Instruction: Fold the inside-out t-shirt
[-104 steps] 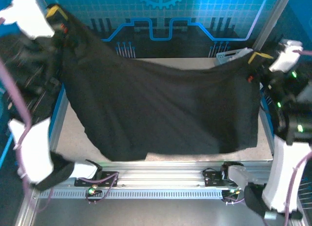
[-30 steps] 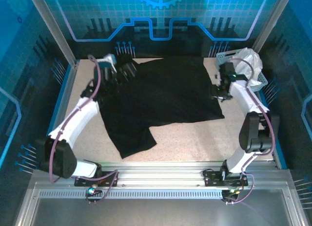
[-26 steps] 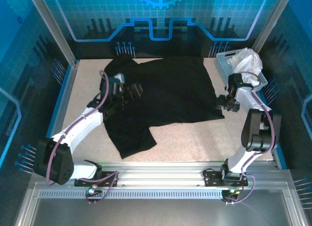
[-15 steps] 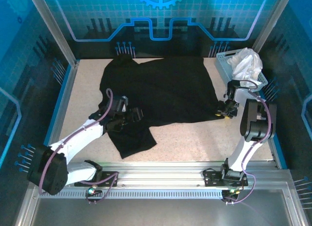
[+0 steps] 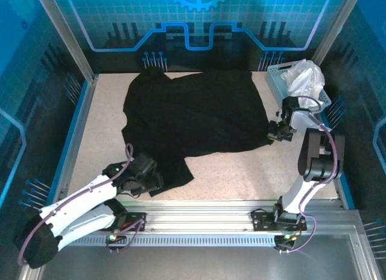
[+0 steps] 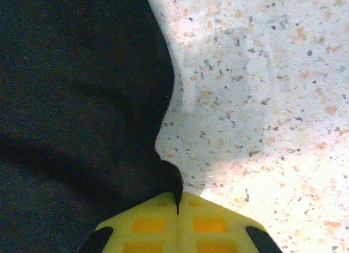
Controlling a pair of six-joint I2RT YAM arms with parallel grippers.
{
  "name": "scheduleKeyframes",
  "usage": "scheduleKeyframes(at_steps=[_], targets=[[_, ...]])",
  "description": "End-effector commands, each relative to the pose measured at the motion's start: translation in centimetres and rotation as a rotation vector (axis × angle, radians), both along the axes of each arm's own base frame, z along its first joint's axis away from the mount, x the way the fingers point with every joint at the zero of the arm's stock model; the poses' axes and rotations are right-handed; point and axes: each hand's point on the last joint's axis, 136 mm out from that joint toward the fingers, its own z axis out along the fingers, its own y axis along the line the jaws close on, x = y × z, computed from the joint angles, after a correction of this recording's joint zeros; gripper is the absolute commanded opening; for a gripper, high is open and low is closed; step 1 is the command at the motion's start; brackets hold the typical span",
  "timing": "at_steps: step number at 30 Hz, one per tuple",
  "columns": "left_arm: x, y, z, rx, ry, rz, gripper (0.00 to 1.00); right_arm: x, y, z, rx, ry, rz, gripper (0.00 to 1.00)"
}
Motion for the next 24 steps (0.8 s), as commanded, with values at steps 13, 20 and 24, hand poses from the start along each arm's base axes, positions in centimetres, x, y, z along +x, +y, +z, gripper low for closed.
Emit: scheduleKeyframes(at_steps=[13, 20, 24], targets=[[0.6, -0.4, -4.6, 0.130, 0.059, -0.069, 0.51, -0.5, 0.0, 1.5, -0.041, -0.031, 0.026, 0.00], [1.3, -0.5, -4.5, 0.135, 0.019, -0.097, 0.22, -0.8, 0.0, 1.6, -0.042, -0.030, 0.027, 0.00], [1.0, 0.0, -3.0, 0.116, -0.002, -0.059, 0.00, -2.5, 0.0, 1.3, -0.047, -0.014, 0.011, 0.00]])
